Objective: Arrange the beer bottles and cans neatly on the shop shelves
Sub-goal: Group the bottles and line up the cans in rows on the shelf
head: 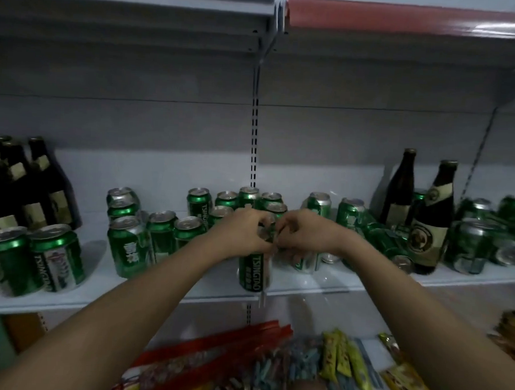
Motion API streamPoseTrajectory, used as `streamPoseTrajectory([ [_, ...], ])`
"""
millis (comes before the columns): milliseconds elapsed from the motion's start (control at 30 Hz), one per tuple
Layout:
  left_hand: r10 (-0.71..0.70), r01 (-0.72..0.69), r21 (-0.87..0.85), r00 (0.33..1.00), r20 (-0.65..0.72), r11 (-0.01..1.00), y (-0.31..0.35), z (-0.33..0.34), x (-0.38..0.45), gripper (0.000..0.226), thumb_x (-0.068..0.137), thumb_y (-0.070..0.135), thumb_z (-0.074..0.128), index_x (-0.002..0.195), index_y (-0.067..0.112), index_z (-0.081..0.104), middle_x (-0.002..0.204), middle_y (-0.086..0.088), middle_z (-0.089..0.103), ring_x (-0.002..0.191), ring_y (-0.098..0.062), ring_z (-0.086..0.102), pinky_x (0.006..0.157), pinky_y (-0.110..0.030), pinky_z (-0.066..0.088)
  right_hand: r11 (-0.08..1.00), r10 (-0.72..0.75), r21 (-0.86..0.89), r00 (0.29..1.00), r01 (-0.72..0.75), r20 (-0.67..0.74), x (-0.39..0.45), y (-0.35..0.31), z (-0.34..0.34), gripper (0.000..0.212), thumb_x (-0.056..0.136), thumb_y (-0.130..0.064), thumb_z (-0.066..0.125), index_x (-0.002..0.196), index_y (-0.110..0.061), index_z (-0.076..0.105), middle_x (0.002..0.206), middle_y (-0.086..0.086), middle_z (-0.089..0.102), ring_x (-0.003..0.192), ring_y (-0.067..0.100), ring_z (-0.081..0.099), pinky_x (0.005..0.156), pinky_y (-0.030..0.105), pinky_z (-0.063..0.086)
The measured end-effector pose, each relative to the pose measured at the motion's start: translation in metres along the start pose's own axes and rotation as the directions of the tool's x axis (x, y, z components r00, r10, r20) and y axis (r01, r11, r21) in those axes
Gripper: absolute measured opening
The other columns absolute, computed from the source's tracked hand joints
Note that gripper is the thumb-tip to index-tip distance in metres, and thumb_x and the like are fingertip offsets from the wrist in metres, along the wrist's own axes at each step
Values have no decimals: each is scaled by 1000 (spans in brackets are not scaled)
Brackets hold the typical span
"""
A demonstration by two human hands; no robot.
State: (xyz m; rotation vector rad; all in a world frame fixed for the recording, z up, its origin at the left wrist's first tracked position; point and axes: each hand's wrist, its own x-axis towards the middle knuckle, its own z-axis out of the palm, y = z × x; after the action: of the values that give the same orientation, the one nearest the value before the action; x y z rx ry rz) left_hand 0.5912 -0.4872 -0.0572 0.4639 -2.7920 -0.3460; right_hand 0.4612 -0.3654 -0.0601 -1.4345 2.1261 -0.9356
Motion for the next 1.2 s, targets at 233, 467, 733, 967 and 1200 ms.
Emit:
streamPoseTrajectory([
  [233,-57,57,10,998,-33,998,-11,-1,-8,43,75,37,81,107,12,68,104,-1,66,94,-19,61,78,-34,51,982,2,186,995,17,-100,-4,2,50,18,91,-2,65,109,-2,61,90,10,69,76,20,69,70,37,63],
  [467,-149,149,-7,987,-59,989,-32,-4,-7,50,79,30,80,122,12,62,119,-5,66,106,-21,61,92,-35,50,995,-66,68,981,80,-182,5,-10,90,36,89,-1,61,124,-6,58,117,14,65,100,32,67,76,49,60],
  [733,-73,78,18,980,-184,997,-38,0,-1,53,81,45,73,121,12,61,121,-6,60,108,-23,57,89,-42,51,993,-63,75,937,94,-342,6,-10,69,19,94,-6,62,112,-5,64,95,12,70,77,23,68,74,41,61],
  [967,-72,72,-45,997,1,996,-21,-4,31,20,85,32,74,95,19,61,88,3,59,77,-12,54,62,-26,37,982,-91,-187,864,-4,-495,25,4,51,38,86,-14,71,121,-7,58,110,5,66,99,24,63,80,33,50],
  [1200,-123,115,87,988,93,990,-36,-5,60,22,78,28,80,92,16,68,84,-1,65,83,-23,61,64,-29,40,986,-126,-163,840,46,-528,49,31,71,57,86,-10,70,137,-10,45,121,13,62,108,31,60,81,37,50],
])
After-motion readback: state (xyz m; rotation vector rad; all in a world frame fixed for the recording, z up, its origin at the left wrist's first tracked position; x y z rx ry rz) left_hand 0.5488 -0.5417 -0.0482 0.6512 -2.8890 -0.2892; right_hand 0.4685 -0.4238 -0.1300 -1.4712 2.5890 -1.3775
